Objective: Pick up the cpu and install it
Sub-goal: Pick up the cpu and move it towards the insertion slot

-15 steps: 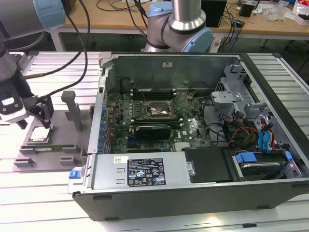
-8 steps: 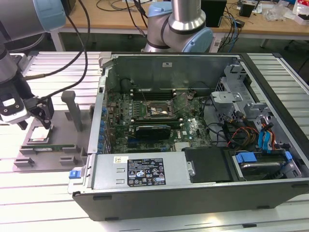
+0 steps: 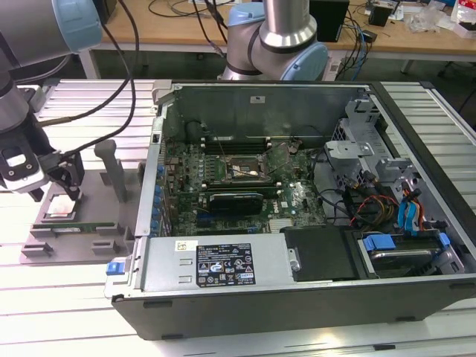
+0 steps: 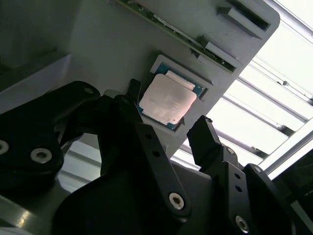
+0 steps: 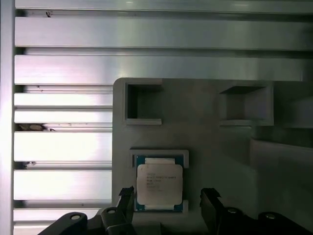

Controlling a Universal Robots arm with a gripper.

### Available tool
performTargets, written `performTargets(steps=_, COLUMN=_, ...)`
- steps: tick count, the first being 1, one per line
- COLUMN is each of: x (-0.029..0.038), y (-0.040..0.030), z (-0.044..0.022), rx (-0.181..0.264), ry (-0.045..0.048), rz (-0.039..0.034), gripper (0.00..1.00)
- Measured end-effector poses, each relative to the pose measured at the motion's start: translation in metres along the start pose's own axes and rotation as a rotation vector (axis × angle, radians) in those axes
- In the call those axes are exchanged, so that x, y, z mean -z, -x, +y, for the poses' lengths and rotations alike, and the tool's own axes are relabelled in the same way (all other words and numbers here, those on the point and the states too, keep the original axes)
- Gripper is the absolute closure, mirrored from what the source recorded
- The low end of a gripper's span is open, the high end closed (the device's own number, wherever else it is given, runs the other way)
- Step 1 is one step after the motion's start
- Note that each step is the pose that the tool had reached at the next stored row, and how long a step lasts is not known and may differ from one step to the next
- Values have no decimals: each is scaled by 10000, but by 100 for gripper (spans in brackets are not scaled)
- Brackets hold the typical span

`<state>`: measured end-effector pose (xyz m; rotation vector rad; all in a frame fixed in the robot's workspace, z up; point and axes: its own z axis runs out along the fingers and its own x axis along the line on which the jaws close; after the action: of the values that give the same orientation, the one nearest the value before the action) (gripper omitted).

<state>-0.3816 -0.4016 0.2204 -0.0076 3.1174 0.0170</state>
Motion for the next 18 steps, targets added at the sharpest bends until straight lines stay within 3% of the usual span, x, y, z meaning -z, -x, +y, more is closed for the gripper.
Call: performTargets(steps=18, x=-155, y=-6, z=-2, rx=53, ry=1, rz=1, gripper=34)
